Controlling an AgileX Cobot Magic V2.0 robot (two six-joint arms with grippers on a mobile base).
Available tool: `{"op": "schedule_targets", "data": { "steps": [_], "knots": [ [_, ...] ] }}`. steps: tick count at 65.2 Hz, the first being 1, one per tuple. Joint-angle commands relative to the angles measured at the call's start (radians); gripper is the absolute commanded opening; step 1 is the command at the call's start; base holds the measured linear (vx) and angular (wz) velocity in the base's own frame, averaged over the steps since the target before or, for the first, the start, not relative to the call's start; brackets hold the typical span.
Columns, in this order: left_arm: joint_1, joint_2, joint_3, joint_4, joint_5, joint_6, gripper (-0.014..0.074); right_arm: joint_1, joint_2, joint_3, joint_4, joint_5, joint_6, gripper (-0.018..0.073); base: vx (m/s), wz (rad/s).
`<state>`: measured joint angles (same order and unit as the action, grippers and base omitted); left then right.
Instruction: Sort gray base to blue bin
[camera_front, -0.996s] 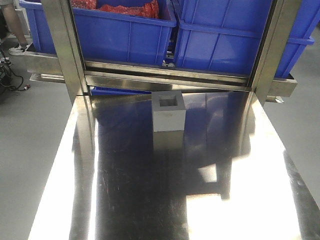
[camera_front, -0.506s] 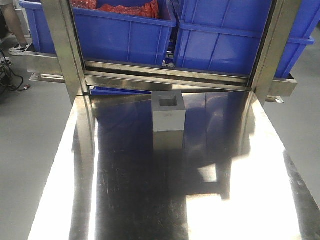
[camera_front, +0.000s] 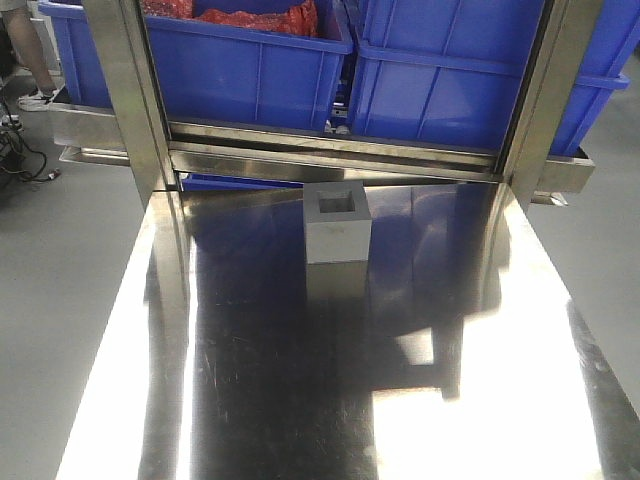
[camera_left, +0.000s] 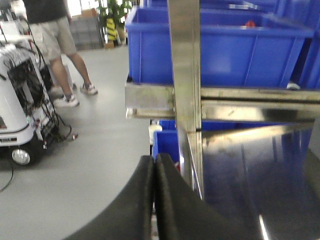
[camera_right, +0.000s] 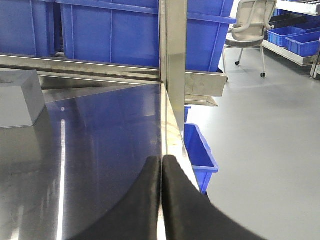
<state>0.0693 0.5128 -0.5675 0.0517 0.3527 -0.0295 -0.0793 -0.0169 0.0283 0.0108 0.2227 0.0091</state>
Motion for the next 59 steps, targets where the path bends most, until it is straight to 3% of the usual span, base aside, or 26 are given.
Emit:
{"op": "schedule_targets", "data": {
  "steps": [1,13,19,24,37,41,59],
  "knots": [
    [-0.005,0.042,-0.040,-0.002,-0.066,-0.010,-0.0006,-0.001,0.001,0.000,-0.005,-0.075,-0.009,-0.0005,0.00,0.00],
    [-0.005,0.040,-0.039,-0.002,-0.070,-0.010,0.0008,-0.001,0.001,0.000,-0.005,-0.075,-0.009,-0.0005,0.00,0.00],
    [-0.005,0.040,-0.039,-0.002,-0.070,-0.010,0.0072,-0.001,0.001,0.000,-0.005,-0.075,-0.009,-0.0005,0.00,0.00],
    [-0.005,0.040,-0.039,-0.001,-0.077,-0.010,0.0176,-0.001,0.001,0.000,-0.005,-0.075,-0.009,-0.0005,0.00,0.00],
    [-0.005,0.040,-0.039,-0.001,-0.078,-0.010,0.0641,-0.001,0.001,0.000,-0.005,-0.075,-0.009,-0.0005,0.00,0.00],
    [-0.005,0.040,-0.039,-0.001,-0.077,-0.011,0.0736,-0.001,0.001,0.000,-0.005,-0.075,-0.009,-0.0005,0.00,0.00],
    [-0.005,0.040,-0.039,-0.001,-0.074,-0.011,0.0682,-0.001,0.001,0.000,-0.005,-0.075,-0.009,-0.0005,0.00,0.00]
  ]
}}
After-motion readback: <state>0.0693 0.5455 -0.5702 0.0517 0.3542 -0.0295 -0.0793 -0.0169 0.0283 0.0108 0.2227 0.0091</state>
